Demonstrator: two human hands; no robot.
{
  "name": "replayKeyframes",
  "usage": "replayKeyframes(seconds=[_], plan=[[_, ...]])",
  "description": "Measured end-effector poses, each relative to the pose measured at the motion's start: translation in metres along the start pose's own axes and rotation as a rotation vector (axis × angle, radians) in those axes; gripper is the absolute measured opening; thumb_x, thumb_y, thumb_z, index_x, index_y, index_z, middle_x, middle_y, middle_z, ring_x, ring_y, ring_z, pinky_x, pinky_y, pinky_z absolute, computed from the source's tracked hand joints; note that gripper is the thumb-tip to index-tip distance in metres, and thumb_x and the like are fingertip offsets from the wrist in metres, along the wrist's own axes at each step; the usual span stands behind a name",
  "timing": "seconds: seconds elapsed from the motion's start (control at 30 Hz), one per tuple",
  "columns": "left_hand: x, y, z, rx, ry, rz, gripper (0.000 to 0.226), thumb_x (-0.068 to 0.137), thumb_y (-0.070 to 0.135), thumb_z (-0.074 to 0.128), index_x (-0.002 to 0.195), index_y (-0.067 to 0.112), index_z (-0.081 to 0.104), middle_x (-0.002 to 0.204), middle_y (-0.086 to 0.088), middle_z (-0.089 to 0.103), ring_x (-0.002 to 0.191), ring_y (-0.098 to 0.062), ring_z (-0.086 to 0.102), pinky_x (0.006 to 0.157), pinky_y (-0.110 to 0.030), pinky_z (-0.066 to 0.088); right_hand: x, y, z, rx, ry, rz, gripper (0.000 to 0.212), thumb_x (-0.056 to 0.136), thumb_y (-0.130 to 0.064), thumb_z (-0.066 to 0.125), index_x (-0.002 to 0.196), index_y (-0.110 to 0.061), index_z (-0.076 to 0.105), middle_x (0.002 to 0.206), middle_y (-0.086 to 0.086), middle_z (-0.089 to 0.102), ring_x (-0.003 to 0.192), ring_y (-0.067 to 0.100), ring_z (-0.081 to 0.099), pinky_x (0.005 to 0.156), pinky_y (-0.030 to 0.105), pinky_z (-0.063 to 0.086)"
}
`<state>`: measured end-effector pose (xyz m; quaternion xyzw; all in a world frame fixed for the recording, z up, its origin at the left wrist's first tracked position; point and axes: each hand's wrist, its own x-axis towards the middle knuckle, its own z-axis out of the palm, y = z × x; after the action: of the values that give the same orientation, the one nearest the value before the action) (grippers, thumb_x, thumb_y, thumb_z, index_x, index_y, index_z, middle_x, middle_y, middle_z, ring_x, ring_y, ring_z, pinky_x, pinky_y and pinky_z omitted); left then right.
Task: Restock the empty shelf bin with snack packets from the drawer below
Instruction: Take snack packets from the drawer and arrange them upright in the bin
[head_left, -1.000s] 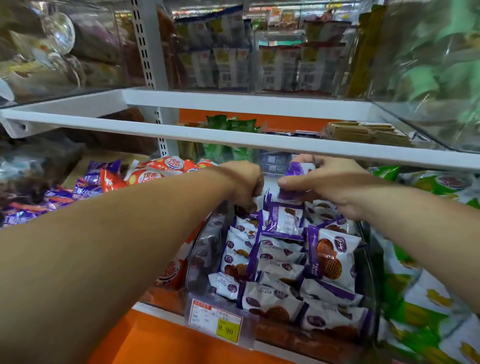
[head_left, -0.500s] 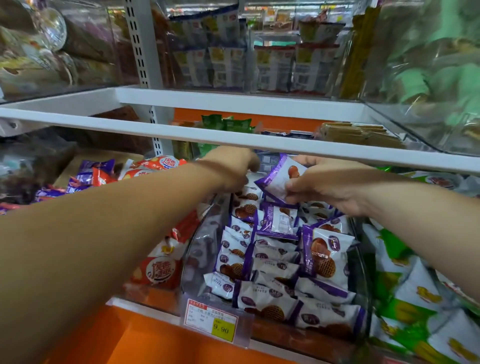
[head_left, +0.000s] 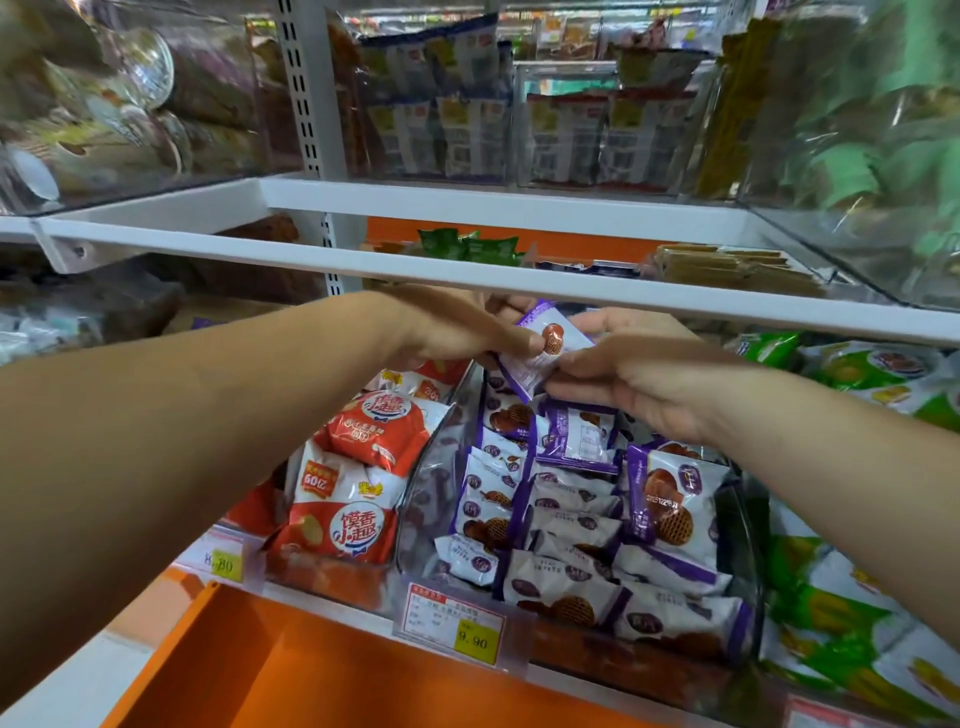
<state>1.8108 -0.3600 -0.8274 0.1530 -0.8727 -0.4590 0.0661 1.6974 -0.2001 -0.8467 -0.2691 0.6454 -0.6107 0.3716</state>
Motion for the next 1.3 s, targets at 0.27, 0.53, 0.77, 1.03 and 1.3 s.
replayKeyframes(seconds=[0.27,0.53,0.77,1.03,1.3], plan=[[-0.009,-0.008,0.005,-0.233,-0.119,-0.022,0.030,0.105,0.014,0.050,0.129,0.022,0.067,0.127,-0.007,0.071,0.118,-0.021,0.062,0.101,-0.040,0.044,-0.003,0.008,-0.009,-0.096,-0.151,-0.074,0.067,0.082,0.005,0.075,0.140,-0.023,0.057,0.102,0.012,0.077,0.100,0.027,0.075,0.087,0.046,0.062],[-0.019,-0.001,0.006,-0.339,-0.040,-0.039,0.018,0.103,0.032,0.056,0.107,0.021,0.069,0.100,0.005,0.076,0.097,-0.014,0.070,0.082,-0.030,0.058,-0.010,0.003,-0.008,-0.138,-0.029,-0.124,0.063,0.060,-0.016,0.095,0.118,-0.013,0.069,0.103,0.008,0.079,0.102,0.025,0.075,0.101,0.046,0.055],[-0.024,0.007,0.010,-0.331,-0.082,-0.109,0.039,0.098,0.023,0.065,0.130,0.001,0.061,0.115,-0.013,0.072,0.098,-0.019,0.068,0.070,-0.020,0.058,-0.016,-0.003,0.001,-0.370,-0.049,-0.179,0.048,0.069,-0.009,0.090,0.112,-0.019,0.072,0.098,0.008,0.079,0.095,0.028,0.076,0.085,0.045,0.061],[-0.029,-0.003,0.001,-0.369,-0.069,-0.195,0.020,0.104,0.008,0.051,0.118,0.006,0.065,0.110,-0.015,0.076,0.103,-0.023,0.074,0.080,-0.027,0.062,-0.013,-0.001,-0.009,-0.320,-0.097,-0.135,0.036,0.087,0.015,0.065,0.111,-0.010,0.076,0.102,0.011,0.078,0.084,0.017,0.075,0.068,0.028,0.060],[-0.017,0.001,0.006,-0.472,-0.001,-0.128,0.035,0.087,0.014,0.076,0.120,0.004,0.068,0.114,-0.011,0.076,0.111,-0.022,0.070,0.099,-0.032,0.054,-0.014,-0.003,0.006,0.112,-0.028,-0.028,0.023,0.091,0.010,0.064,0.111,0.003,0.072,0.103,0.018,0.077,0.096,0.029,0.077,0.079,0.035,0.064]])
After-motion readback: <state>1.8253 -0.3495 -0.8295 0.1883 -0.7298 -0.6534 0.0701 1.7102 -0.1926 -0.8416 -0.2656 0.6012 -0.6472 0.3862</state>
